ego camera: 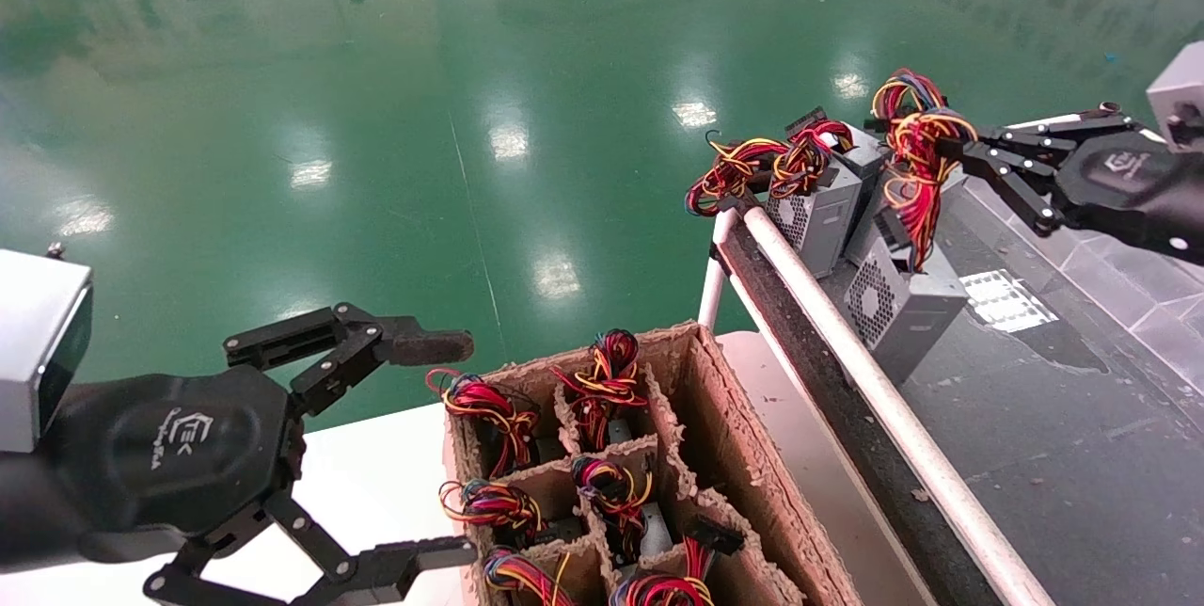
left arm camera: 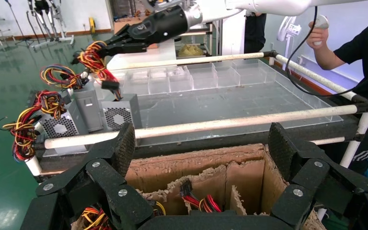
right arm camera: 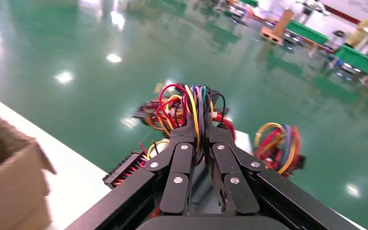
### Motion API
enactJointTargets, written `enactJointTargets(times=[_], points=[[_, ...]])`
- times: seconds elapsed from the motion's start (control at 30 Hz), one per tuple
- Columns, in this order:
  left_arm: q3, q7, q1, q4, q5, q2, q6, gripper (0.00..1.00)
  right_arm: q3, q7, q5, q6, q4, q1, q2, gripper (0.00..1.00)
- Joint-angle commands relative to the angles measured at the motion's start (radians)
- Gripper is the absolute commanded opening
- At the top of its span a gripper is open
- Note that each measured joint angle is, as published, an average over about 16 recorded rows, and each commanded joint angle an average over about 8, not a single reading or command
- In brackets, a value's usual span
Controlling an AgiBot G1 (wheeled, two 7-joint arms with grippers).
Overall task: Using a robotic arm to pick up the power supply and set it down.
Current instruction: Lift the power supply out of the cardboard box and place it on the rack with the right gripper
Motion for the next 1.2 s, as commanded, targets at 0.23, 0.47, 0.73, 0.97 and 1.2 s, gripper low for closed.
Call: enactJointTargets(times=[0.23, 0.47, 0.73, 0.97, 1.2], points=[[0.000, 0.000, 0.000, 0.000, 0.000, 0.000, 0.000, 1.00, -0.019, -0.035, -0.037, 0.117, -0.078, 0.071, -0.078, 0.00], [0.001, 0.000, 0.000, 0.000, 0.000, 0.000, 0.000, 1.00, -0.038, -0.042, -0.065, 0.147, -0.112, 0.106, -0.133, 0.00], [0.001, 0.000, 0.000, 0.000, -0.001, 0.000, 0.000, 1.00, -0.051, -0.054, -0.083, 0.134, -0.133, 0.133, -0.155, 0.00], [0.001, 0.001, 0.000, 0.000, -0.001, 0.000, -0.001, 1.00, -0.049, -0.062, -0.082, 0.150, -0.153, 0.151, -0.164, 0.00], [0.002, 0.001, 0.000, 0.000, -0.001, -0.001, -0.001, 1.00, -0.046, -0.067, -0.077, 0.158, -0.163, 0.170, -0.172, 0.00]])
